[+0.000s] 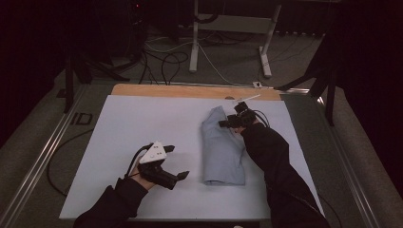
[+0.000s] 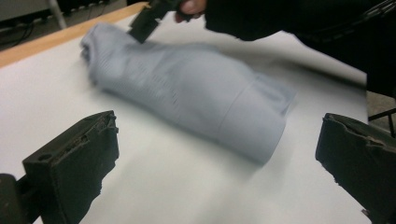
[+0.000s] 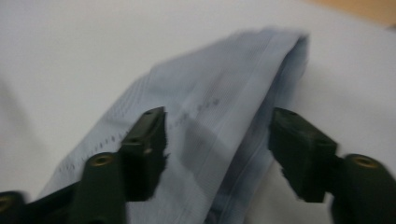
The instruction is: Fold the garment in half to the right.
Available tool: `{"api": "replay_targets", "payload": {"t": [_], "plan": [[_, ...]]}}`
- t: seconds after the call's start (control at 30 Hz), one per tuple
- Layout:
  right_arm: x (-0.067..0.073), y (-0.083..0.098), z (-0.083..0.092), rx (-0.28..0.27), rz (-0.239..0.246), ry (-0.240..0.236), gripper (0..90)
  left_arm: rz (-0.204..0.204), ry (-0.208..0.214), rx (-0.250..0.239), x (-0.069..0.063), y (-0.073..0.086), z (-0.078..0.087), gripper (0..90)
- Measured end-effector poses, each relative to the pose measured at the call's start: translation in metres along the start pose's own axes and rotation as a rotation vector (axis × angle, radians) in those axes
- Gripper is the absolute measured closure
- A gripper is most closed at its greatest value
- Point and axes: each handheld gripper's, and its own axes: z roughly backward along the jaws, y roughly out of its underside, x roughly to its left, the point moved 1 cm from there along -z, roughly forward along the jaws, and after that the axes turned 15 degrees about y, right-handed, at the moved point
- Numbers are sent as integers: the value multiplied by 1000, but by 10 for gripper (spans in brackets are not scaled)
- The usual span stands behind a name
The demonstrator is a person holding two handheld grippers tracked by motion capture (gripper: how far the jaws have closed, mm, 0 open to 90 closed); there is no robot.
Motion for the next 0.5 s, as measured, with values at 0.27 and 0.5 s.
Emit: {"api": "replay_targets", "payload": {"t": [0.27, 0.5], "plan": [[-2, 7, -1, 39, 2, 24, 866, 29, -58, -12, 7, 17, 18, 6], [-6, 5, 3, 43, 27, 114, 878, 30, -97, -22, 7, 28, 24, 6]]}}
